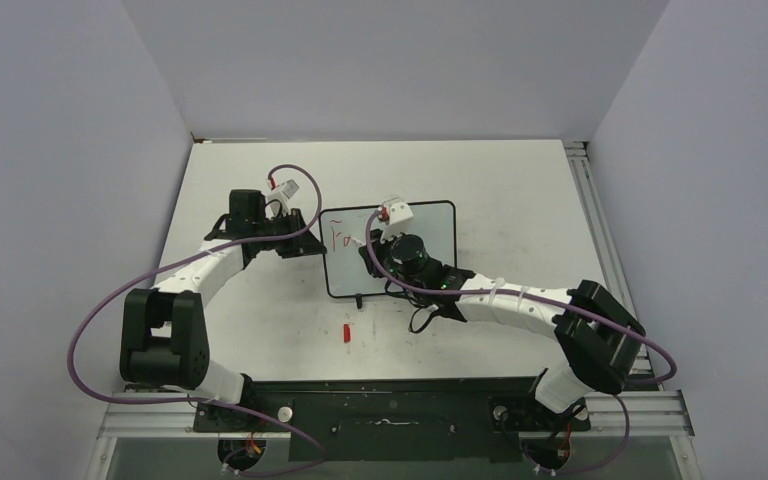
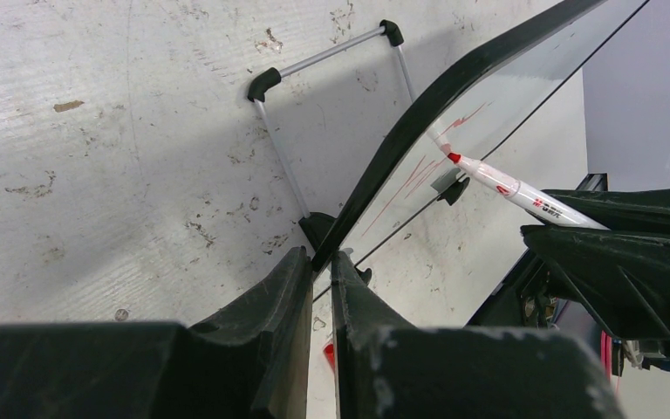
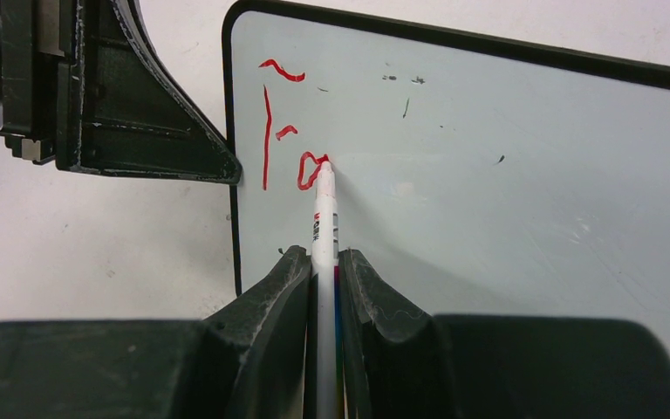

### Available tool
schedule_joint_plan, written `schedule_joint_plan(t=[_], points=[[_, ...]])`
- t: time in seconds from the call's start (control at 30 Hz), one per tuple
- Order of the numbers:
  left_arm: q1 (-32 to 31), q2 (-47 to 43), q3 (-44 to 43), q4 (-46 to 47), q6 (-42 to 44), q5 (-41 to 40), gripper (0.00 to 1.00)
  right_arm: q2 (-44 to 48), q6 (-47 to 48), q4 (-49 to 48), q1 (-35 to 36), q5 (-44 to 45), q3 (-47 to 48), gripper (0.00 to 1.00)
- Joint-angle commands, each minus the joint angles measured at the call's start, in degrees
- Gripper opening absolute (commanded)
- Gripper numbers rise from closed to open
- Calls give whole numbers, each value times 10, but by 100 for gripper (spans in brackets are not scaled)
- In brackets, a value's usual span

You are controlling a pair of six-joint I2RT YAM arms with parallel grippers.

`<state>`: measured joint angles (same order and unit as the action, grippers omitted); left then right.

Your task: Write a sentence on the whiteboard

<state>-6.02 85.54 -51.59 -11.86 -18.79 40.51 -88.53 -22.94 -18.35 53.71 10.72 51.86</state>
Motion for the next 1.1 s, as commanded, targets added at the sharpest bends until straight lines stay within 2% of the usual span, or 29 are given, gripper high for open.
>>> schedule_joint_plan(t=[0.0,0.57,0.8,1.07], points=[[-4,-7,-24,-5,2,16,8,12,-6,-10,3,8,-13,5],[-4,-7,-23,-4,2,16,8,35,-9,1,11,41,-31,5],[-4,-8,-23,-4,1,17,8,81,-2,-9,13,15,-27,5],[-4,-8,-22,-4,2,15,8,55,5,-15,10,16,-12,5]])
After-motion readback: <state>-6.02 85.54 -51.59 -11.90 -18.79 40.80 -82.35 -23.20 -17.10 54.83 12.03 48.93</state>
